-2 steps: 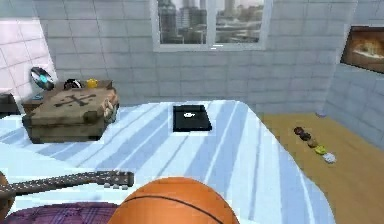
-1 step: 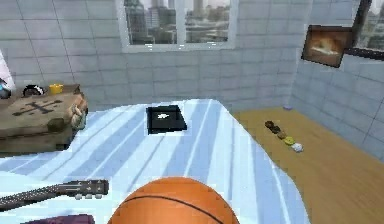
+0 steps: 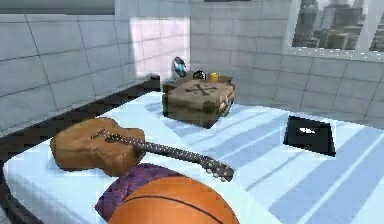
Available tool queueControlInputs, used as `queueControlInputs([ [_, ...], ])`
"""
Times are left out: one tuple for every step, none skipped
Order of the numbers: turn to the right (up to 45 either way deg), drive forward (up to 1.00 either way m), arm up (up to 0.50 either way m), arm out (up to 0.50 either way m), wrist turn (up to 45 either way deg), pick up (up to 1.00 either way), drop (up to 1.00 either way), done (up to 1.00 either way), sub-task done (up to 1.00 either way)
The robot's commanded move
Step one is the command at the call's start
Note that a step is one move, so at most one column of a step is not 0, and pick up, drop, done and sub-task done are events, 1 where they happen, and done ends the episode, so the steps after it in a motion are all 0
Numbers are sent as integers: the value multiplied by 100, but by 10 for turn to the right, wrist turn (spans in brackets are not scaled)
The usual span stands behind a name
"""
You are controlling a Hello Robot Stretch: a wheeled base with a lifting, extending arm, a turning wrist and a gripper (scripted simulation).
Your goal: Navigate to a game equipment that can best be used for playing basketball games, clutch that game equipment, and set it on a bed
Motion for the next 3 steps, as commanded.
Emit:
queueControlInputs([
  [450,0,0,0,0,0,0,0,0],
  [-420,0,0,0,0,0,0,0,0],
  [-450,0,0,0,0,0,0,0,0],
])
